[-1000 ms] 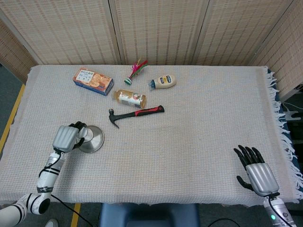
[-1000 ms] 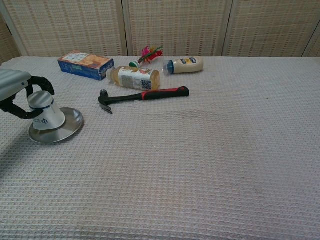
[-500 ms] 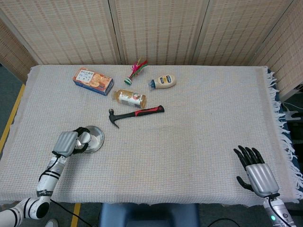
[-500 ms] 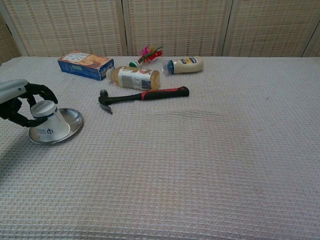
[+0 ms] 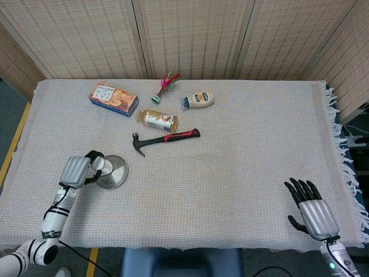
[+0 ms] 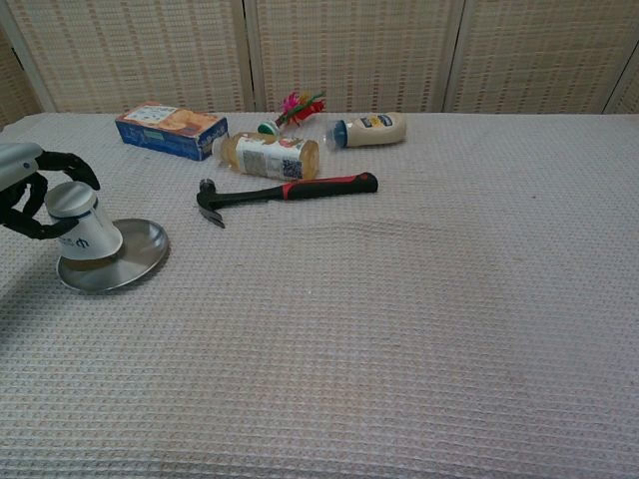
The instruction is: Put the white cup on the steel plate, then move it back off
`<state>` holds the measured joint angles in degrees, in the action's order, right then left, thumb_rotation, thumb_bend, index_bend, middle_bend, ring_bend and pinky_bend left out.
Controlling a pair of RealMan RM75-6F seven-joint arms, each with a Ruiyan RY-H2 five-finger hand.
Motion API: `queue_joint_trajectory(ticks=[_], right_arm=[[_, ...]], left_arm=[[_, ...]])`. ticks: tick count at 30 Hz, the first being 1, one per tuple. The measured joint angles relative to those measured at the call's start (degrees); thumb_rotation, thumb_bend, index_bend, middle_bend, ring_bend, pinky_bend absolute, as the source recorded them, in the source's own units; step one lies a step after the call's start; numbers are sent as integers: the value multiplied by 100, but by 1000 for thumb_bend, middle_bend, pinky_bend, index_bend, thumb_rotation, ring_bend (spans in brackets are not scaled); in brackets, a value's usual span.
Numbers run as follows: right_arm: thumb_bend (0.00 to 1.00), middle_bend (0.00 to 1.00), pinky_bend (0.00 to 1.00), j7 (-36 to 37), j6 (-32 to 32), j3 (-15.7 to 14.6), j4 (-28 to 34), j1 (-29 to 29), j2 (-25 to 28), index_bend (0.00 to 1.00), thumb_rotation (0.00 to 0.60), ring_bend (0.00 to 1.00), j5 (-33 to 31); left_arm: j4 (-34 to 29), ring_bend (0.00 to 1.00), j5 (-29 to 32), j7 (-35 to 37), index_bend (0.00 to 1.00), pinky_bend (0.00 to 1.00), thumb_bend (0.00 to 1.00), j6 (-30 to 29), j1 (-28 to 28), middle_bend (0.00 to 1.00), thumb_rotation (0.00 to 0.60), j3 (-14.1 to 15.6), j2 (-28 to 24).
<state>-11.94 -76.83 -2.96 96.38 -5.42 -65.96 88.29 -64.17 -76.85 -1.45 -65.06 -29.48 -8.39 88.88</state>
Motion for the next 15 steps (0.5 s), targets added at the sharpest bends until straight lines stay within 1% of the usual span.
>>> queue_joint_trajectory(ticks=[3, 6, 10, 15], right_arm=[[206, 0, 0, 0, 18, -4, 2, -4, 3, 0, 600, 0, -9], [206, 0, 0, -2, 7, -2, 12, -1, 9, 0, 600, 0, -10], [206, 0, 0, 5, -25, 5, 8, 4, 16, 0, 600, 0, 5], [205, 0, 0, 14, -50, -4, -15, 15, 8, 0, 600, 0, 36]], left_arm=[[413, 675, -40, -298, 678, 833, 625, -209, -6, 829, 600, -13, 225], [510, 675, -83, -410, 678, 831, 624, -335, -4, 829, 600, -8, 325], [207, 675, -72, -204, 679, 830, 627, -180, 3, 831, 600, 20, 196], [-483, 675, 74, 302, 683, 828, 630, 432, -23, 837, 600, 59, -204]])
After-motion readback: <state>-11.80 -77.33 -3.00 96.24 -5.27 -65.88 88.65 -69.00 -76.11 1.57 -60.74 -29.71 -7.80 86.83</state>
